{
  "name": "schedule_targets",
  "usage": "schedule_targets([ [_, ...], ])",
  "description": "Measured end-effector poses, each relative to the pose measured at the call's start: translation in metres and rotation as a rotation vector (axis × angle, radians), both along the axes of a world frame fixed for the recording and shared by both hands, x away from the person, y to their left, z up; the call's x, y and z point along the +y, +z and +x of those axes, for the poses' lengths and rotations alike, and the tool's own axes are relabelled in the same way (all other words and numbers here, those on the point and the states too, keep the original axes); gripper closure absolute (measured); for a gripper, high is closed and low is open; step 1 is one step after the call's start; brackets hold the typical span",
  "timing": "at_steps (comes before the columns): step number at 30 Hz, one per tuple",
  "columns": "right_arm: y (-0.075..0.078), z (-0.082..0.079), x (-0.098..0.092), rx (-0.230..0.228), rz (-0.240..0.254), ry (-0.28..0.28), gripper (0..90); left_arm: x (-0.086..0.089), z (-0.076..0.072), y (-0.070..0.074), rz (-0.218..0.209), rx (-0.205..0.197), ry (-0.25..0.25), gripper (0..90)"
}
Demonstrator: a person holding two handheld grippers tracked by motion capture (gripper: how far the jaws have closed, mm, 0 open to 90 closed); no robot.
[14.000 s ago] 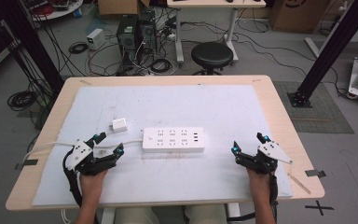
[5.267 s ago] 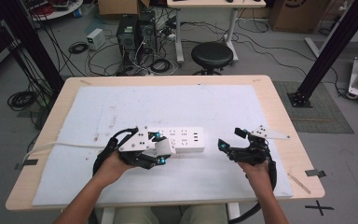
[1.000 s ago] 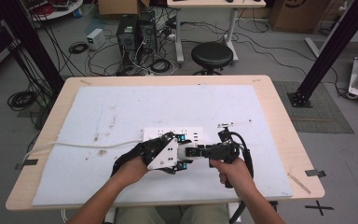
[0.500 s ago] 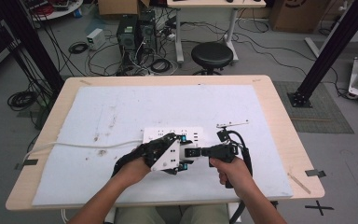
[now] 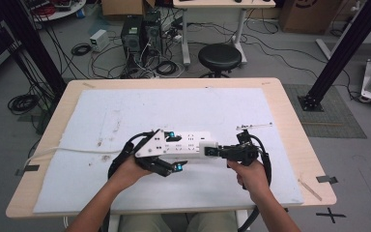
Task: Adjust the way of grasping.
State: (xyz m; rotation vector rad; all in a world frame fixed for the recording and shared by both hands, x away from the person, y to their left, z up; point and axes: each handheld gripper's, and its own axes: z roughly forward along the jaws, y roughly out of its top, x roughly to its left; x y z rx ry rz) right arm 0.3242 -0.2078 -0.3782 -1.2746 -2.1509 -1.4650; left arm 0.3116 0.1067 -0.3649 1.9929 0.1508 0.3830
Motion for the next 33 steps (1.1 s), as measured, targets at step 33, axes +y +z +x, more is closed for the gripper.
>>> schedule_targets([
  [33, 0.048, 0.008, -0.065, -0.419, -0.707, 0.230, 63.5, 0.085, 0.005, -0.005, -0.259, 0.105, 0.233, 20.9],
])
